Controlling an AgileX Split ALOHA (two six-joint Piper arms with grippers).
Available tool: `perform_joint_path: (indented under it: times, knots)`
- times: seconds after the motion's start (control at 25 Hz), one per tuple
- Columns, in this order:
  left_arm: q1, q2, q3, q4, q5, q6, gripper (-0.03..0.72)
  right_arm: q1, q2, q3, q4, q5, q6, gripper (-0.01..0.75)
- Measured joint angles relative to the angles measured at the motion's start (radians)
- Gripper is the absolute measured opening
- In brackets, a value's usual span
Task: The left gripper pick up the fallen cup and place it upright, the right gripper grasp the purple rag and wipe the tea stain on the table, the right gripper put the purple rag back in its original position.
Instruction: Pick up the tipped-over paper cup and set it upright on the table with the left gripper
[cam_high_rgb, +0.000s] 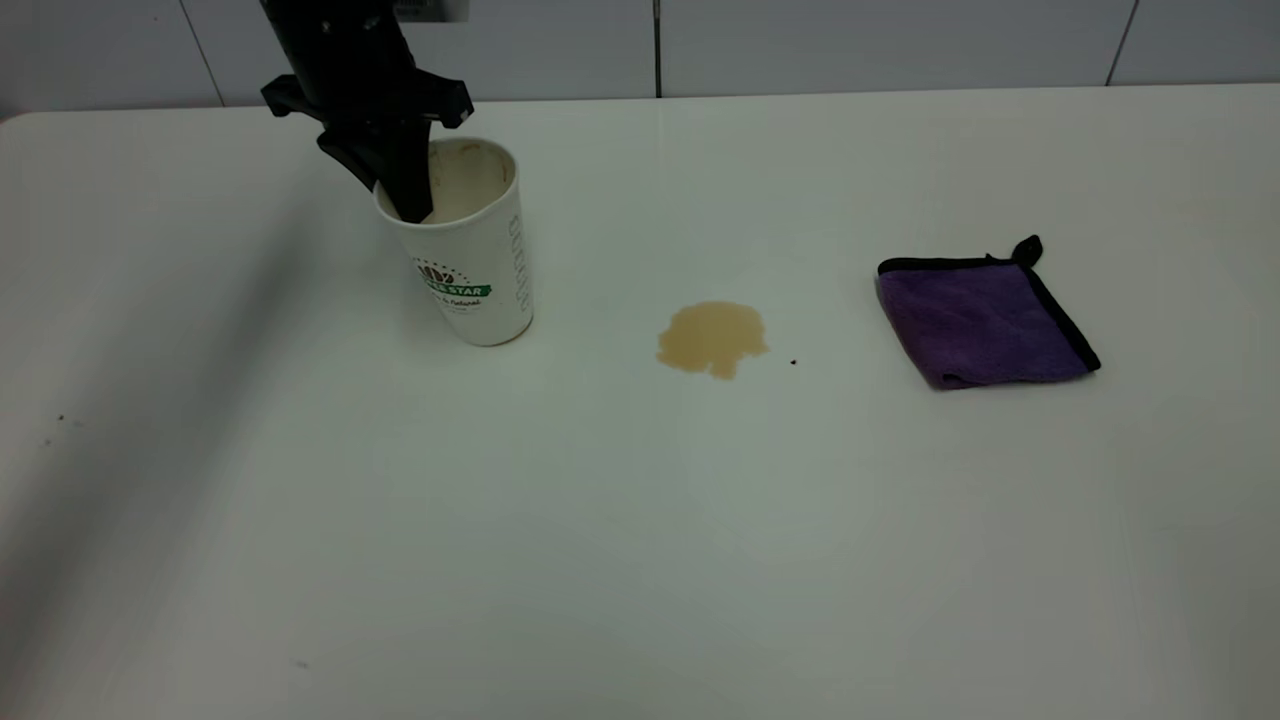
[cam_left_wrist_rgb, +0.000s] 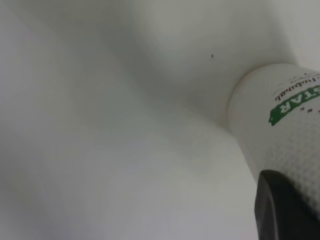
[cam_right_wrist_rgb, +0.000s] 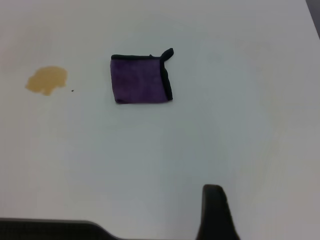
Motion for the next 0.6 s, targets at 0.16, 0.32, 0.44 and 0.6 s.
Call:
perform_joint_path:
  times: [0.16,0.32,0.44,0.6]
  knots:
    - [0.0,0.005,-0.006,-0.007,-0.003,0.004,0.065,0.0,0.0,0.0,0.0,0.0,0.0,0.544]
    - [0.0,0.006,-0.007,-0.007,-0.004,0.006,0.196,0.0,0.0,0.0,0.0,0.0,0.0,0.544]
    - [0.0,0.005,-0.02,-0.007,0.001,0.006,0.315,0.0,0.0,0.0,0.0,0.0,0.0,0.544]
    - [0.0,0.005,-0.075,-0.007,0.045,0.027,0.411,0.0,0.0,0.0,0.0,0.0,0.0,0.544]
